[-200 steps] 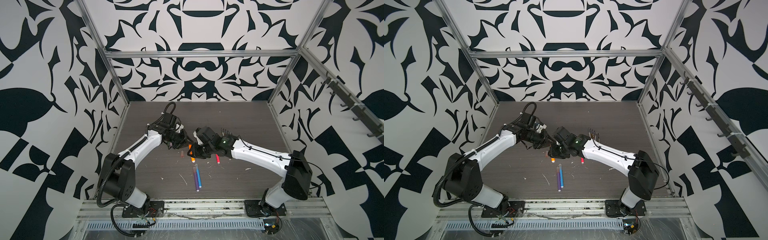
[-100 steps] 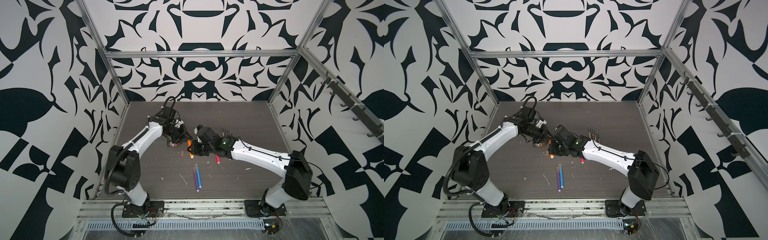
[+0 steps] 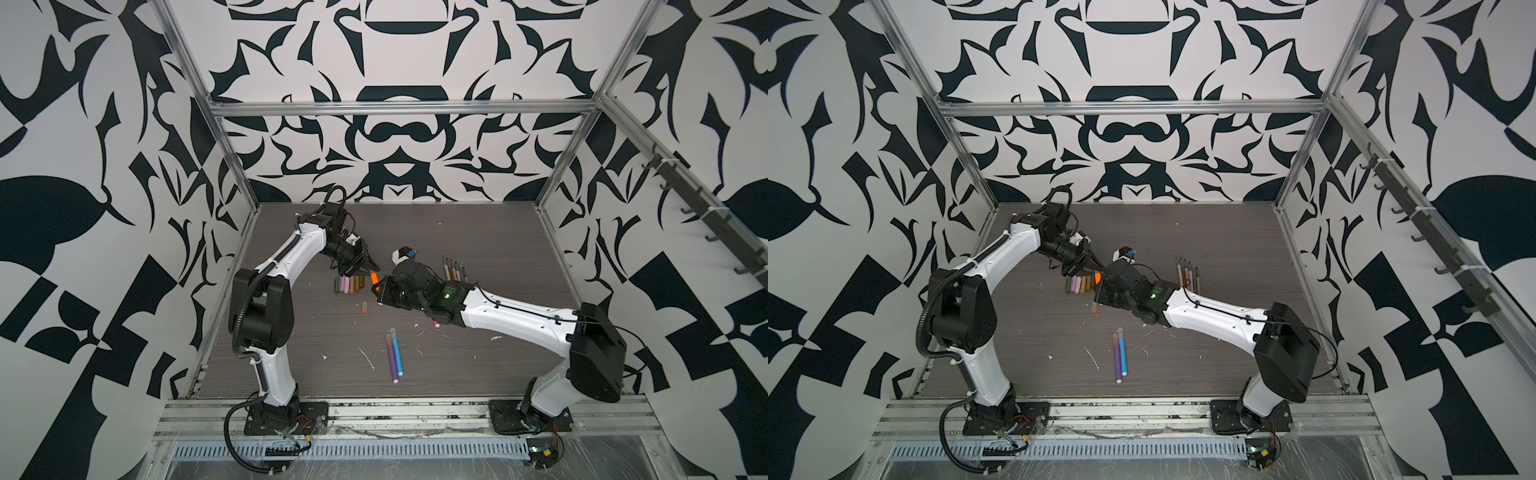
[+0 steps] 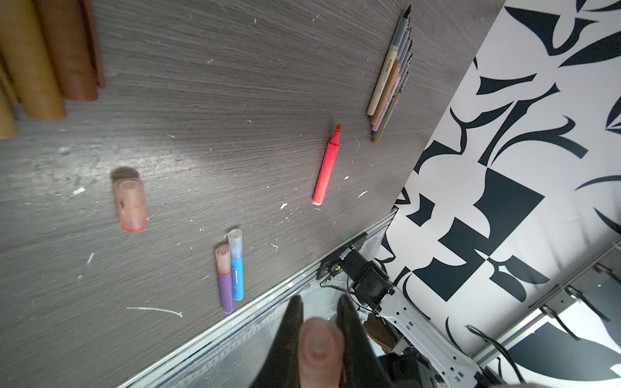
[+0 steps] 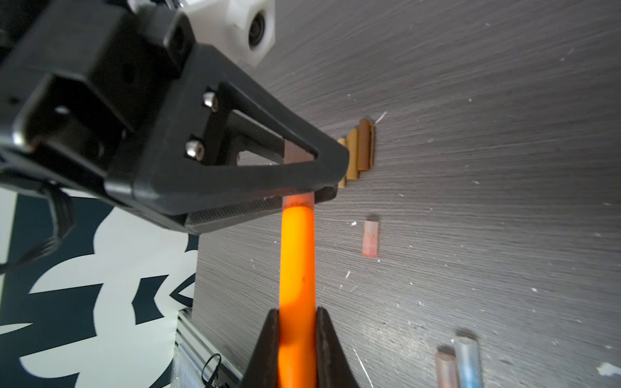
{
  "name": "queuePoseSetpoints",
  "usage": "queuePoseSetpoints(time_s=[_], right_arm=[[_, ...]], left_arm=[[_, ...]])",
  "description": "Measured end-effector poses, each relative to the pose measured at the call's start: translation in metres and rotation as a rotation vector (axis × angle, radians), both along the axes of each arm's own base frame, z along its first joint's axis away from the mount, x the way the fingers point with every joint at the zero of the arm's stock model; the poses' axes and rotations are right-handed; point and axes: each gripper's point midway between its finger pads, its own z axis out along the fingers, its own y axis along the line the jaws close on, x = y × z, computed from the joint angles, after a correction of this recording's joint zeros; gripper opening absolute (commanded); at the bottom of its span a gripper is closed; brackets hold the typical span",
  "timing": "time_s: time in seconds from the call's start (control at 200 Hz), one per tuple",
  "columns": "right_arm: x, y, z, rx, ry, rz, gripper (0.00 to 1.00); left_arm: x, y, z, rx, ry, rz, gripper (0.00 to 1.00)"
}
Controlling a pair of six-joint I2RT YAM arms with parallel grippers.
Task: Remove pen caps from pens
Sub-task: Open the pen cap on the pen, then place the pen cap at the center of the table.
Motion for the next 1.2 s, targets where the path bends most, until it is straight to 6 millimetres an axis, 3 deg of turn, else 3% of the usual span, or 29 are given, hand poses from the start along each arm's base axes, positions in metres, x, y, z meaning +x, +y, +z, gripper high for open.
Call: queuePoseSetpoints(time_s=[0.035, 0.085, 0.135, 0.2, 0.29, 0.415, 0.555, 0.81, 0.91, 1.055, 1.2], right_arm=[[-0.003, 0.001, 0.0, 0.003, 0.012, 0.013, 0.0], [-0.026, -0.002, -0.008, -0.034, 0.069, 0.07, 0.0], [-0.057, -0.004, -0.019, -0.075, 0.128, 0.142, 0.0], [-0.088, -0.007, -0.027, -0.113, 0.181, 0.212, 0.0], [-0.104, -0.013, -0.031, -0.134, 0.22, 0.245, 0.0], [-0.101, -0.026, -0.033, -0.145, 0.238, 0.22, 0.0], [-0.091, -0.043, -0.027, -0.157, 0.233, 0.175, 0.0], [-0.061, -0.104, -0.017, -0.141, 0.203, 0.02, 0.0], [-0.049, -0.13, -0.015, -0.13, 0.197, -0.049, 0.0], [-0.037, -0.153, -0.009, -0.132, 0.18, -0.097, 0.0], [-0.038, -0.173, -0.012, -0.142, 0.184, -0.128, 0.0]], left_arm=[[0.009, 0.003, 0.001, 0.023, -0.017, 0.017, 0.0], [0.054, 0.016, 0.006, 0.062, -0.157, 0.074, 0.0], [0.105, 0.042, 0.013, 0.114, -0.296, 0.165, 0.0], [0.146, 0.077, 0.016, 0.192, -0.399, 0.269, 0.0], [0.168, 0.119, 0.013, 0.304, -0.451, 0.38, 0.0], [0.174, 0.126, 0.011, 0.371, -0.489, 0.399, 0.0], [0.149, 0.123, 0.006, 0.409, -0.501, 0.338, 0.0], [0.051, 0.122, 0.005, 0.386, -0.493, 0.254, 0.0], [0.023, 0.115, -0.017, 0.365, -0.454, 0.202, 0.0], [-0.014, 0.109, -0.061, 0.357, -0.341, 0.125, 0.0], [-0.028, 0.097, -0.073, 0.346, -0.32, 0.067, 0.0]])
